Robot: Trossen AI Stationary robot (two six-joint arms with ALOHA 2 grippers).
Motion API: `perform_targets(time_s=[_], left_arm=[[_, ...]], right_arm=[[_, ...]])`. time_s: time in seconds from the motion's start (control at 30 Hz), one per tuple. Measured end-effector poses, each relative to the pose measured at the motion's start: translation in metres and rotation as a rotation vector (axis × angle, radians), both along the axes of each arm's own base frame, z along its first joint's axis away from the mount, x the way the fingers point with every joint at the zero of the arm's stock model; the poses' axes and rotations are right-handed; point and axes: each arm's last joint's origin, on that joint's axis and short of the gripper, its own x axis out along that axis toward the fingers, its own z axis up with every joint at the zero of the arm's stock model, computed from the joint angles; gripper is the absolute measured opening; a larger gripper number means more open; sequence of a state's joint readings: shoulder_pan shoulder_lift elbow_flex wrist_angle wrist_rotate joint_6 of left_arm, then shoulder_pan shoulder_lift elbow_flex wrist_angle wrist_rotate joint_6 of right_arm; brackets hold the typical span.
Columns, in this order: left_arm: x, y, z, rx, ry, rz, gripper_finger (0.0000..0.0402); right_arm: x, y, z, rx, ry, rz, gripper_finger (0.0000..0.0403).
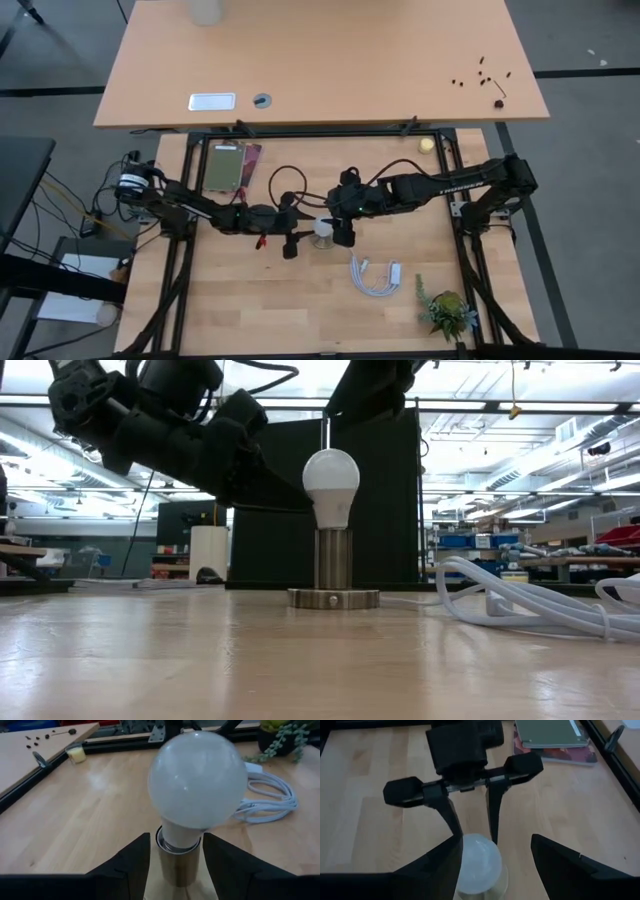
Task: Screw lightbulb
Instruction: Insert the white lightbulb into the desk lamp
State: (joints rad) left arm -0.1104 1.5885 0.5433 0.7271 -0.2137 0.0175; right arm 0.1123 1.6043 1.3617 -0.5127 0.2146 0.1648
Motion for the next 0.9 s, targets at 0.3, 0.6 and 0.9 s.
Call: perform_targets(time_s=[0.3,0.6,0.9], left_arm=[[0.005,0.0,0.004,0.027,-0.016,0.015,0.0186],[-0.003,-0.001,0.001,-0.032,0.087,0.041,0.0186],[-0.005,-0.08,0.008,-0.087,0.177,-0.419,0.0186]], right_arm=[[-0.003,0.0,-0.003,-0.034,0.048,0.064,0.0272],[-0.01,0.01,-0.009,0.052,0.121,0.016,0.028],[-0.036,0.055,-0.067,0.015,0.179,-0.089,0.0266]])
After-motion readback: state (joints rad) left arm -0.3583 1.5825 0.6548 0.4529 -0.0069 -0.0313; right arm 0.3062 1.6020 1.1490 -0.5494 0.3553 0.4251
